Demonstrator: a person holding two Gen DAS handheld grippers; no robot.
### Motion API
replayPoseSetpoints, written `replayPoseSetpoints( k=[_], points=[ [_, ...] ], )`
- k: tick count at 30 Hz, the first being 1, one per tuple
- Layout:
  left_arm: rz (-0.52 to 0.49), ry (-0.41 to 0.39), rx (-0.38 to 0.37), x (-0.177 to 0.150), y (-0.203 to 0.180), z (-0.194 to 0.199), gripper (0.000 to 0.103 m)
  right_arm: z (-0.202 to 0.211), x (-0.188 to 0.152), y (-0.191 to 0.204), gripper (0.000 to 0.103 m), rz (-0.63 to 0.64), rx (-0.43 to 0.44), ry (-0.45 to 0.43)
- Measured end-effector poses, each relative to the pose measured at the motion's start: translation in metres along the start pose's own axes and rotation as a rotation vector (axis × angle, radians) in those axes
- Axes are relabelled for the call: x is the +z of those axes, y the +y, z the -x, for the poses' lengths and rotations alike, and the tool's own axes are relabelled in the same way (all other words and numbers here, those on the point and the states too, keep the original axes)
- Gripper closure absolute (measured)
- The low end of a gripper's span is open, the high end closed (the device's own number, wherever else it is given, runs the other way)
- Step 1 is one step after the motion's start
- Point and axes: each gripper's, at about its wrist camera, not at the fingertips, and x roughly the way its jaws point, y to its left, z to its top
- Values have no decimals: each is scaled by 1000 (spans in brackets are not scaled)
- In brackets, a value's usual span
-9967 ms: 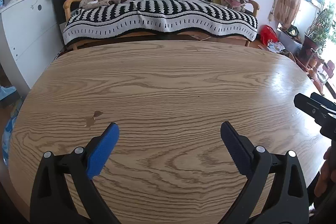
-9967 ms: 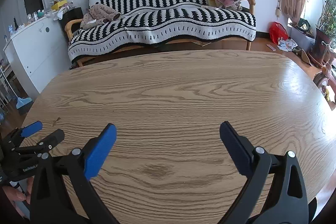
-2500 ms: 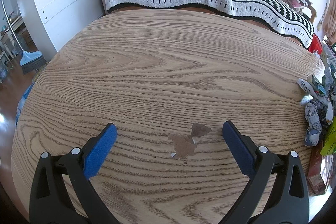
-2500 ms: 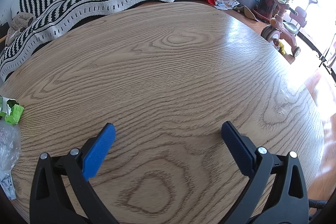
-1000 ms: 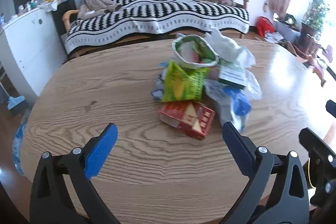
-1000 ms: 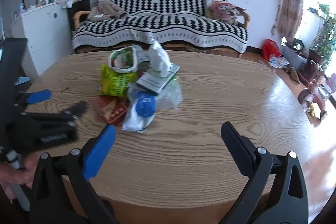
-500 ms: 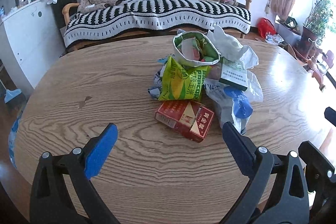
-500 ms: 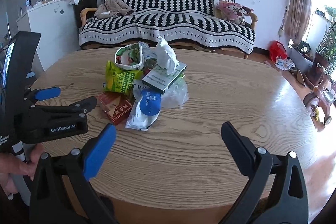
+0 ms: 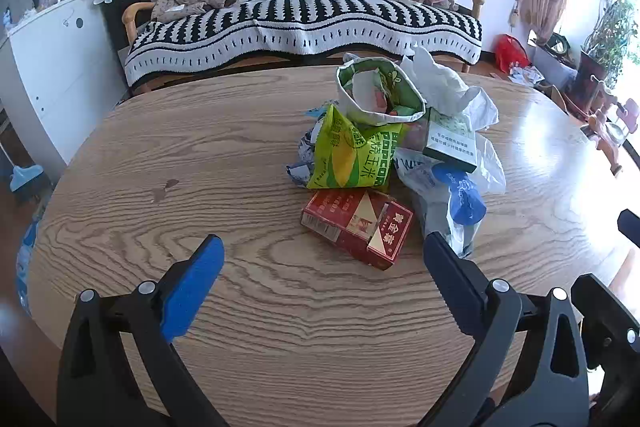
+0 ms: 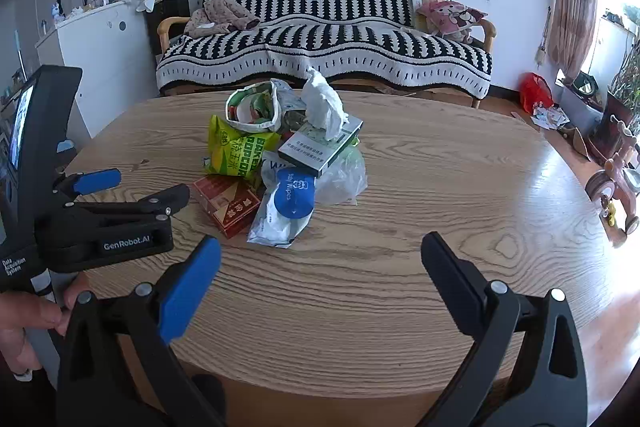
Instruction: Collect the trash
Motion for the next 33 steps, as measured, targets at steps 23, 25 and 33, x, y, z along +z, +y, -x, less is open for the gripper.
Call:
replayPoseSetpoints(
  k=[23, 25, 33],
  points=[
    [10, 0, 16, -1, 1, 1, 6, 1, -1, 2, 6, 6, -1, -1],
    [7, -4, 20, -1, 0, 1, 6, 2, -1, 2, 6, 6, 2, 0],
    [15, -7, 22, 0, 1, 3, 6, 2, -1, 2, 6, 6, 0, -2]
  ],
)
